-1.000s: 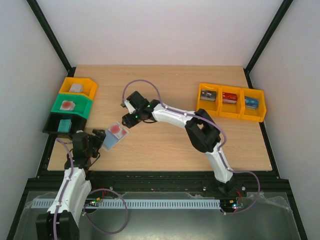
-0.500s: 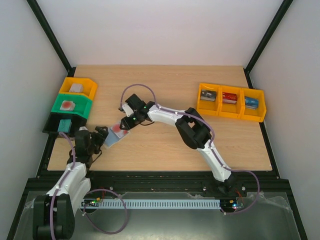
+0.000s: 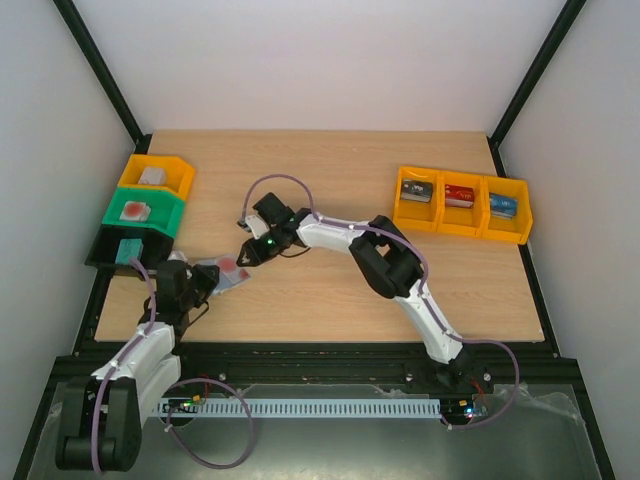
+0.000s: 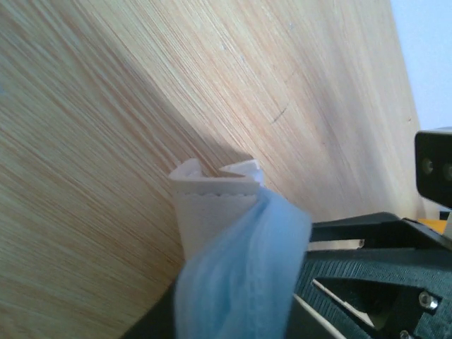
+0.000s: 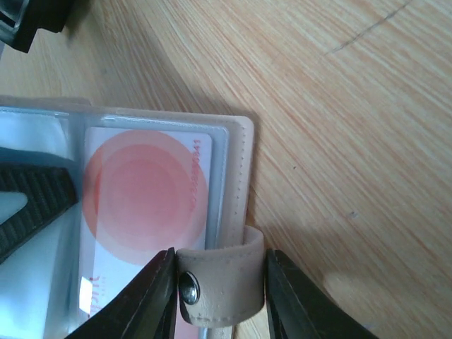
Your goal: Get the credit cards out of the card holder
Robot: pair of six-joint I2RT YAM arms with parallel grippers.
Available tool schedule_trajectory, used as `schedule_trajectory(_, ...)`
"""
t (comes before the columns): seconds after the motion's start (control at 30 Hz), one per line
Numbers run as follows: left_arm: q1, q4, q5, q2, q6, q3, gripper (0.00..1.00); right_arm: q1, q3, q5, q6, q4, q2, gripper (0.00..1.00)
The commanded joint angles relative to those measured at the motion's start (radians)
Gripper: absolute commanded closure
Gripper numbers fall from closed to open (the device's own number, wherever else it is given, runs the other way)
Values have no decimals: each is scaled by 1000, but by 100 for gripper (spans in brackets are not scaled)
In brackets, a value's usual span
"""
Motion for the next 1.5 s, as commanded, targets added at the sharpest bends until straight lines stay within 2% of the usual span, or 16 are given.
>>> schedule_trajectory(0.0,-4,43,17,-24,53,3,97,-16,-51,-40,16,22,-68,67)
schedule_trajectory(0.13,-4,141,113,-85,128,26,98,-116,-204,-107,52,161,-218,64)
schedule_trajectory(0.2,-4,228,204,-119,220,60,98,-178,-291,-162,56,233,-324,58)
schedule_trajectory(0.3,-13,305,415,-185,473,149,98,-262,-396,-255,42,320,-488,51)
schedule_trajectory(0.4,-23,249,618,-249,769,266,98,-311,-484,-328,8,391,-659,44)
schedule_trajectory(0.47,-31,208,724,-263,853,339,98,-308,-504,-350,-47,395,-744,40)
schedule_trajectory(0.6,-50,300,831,-268,804,412,98,-285,-555,-386,-85,466,-885,35)
schedule_trajectory(0.73,-75,406,814,-266,703,439,98,-216,-585,-327,-139,507,-974,31)
schedule_trajectory(0.83,-79,424,803,-264,663,460,98,-194,-577,-342,-177,485,-991,35)
schedule_trajectory(0.93,-79,448,793,-265,606,474,98,-193,-572,-344,-249,415,-995,37)
schedule_trajectory(1.07,-79,445,801,-273,594,477,98,-194,-519,-361,-430,194,-989,37)
schedule_trajectory(1.17,-79,453,802,-276,590,477,98,-195,-472,-350,-564,41,-991,34)
schedule_trajectory(1.23,-79,462,800,-275,584,476,98,-195,-467,-336,-591,17,-998,32)
schedule_trajectory(1.33,-83,468,801,-275,585,475,98,-194,-515,-323,-438,204,-1015,33)
schedule_trajectory(1.4,-85,468,802,-275,586,473,98,-189,-555,-327,-323,376,-1024,39)
schedule_trajectory(1.47,-87,467,802,-276,588,472,98,-176,-568,-318,-281,458,-1022,44)
